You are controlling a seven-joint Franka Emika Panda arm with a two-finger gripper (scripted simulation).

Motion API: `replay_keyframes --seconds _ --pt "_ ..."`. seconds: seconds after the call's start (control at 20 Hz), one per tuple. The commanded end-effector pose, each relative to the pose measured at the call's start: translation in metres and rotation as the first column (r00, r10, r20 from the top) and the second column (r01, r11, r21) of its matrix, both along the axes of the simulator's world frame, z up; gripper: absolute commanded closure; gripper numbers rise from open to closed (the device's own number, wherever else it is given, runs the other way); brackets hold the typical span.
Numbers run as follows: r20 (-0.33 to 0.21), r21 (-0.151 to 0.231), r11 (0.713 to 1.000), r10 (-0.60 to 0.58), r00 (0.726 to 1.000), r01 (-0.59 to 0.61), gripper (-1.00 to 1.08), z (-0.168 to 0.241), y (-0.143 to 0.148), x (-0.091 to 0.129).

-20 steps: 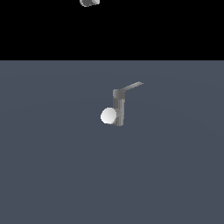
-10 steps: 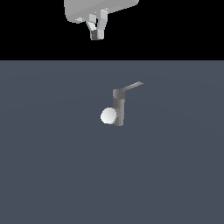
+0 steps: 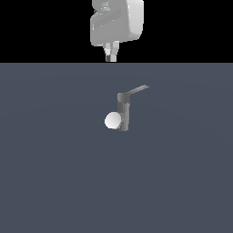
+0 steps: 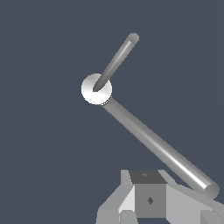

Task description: Turn on the faucet by rotating a designated handle.

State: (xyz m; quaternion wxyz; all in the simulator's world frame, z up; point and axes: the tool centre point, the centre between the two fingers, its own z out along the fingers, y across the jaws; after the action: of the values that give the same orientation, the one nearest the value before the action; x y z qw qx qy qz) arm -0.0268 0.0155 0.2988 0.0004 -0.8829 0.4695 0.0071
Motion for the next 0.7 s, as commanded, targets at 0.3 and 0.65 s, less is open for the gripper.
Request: replay_keyframes --seconds 0.3,0.65 --pt "0.004 -0.005 0.971 -0.237 0.971 0.237 1.08 -0.041 -0.032 0.05" --pt "0.008 -0.009 0.898 -0.44 0.898 0.44 1.08 -0.077 -0.072 0.087"
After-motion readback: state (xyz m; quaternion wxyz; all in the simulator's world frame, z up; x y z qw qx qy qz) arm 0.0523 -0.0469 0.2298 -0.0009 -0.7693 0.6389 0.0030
